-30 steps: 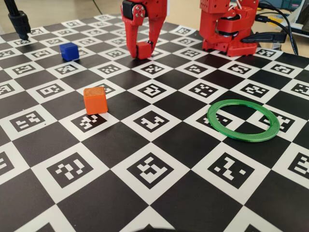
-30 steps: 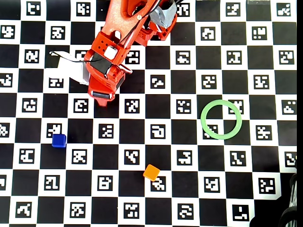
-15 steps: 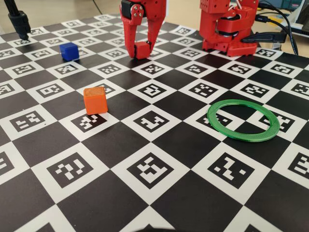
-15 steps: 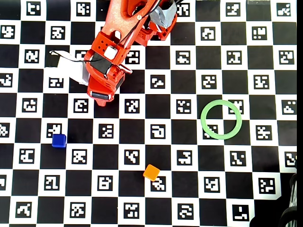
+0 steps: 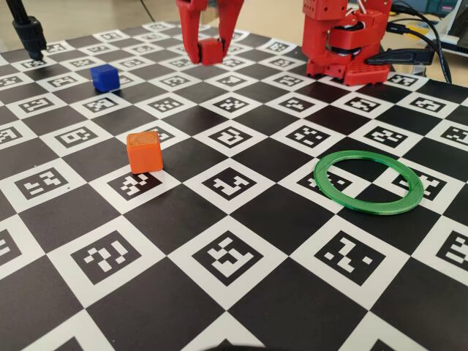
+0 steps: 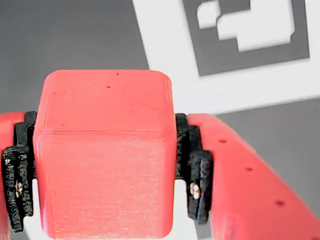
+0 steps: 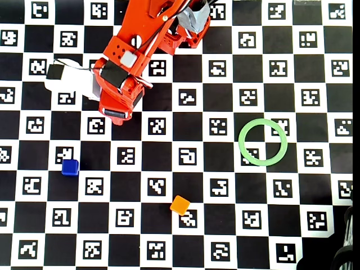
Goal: Grab the red cube then put it in the green circle then put the blue cube on top and finally the orange cube on top
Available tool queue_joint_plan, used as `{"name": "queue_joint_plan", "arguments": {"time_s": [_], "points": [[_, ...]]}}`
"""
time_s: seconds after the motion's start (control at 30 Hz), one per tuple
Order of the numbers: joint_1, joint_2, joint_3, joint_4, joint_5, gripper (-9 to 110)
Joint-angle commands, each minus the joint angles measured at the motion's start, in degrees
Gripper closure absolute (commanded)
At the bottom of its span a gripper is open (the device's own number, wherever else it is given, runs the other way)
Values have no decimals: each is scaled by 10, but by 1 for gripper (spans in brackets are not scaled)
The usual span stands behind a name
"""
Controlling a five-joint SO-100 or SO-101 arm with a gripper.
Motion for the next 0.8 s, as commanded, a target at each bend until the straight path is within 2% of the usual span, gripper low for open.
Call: {"name": "queue_joint_plan", "arguments": {"time_s": [0.0,0.33,0.53,0.77], "points": [[-40,69,-80,61,21,96],[-176,106,-172,185,161,96],[-286,108,-195,207,291,96],[-427,113,-205,200,378,97]]}}
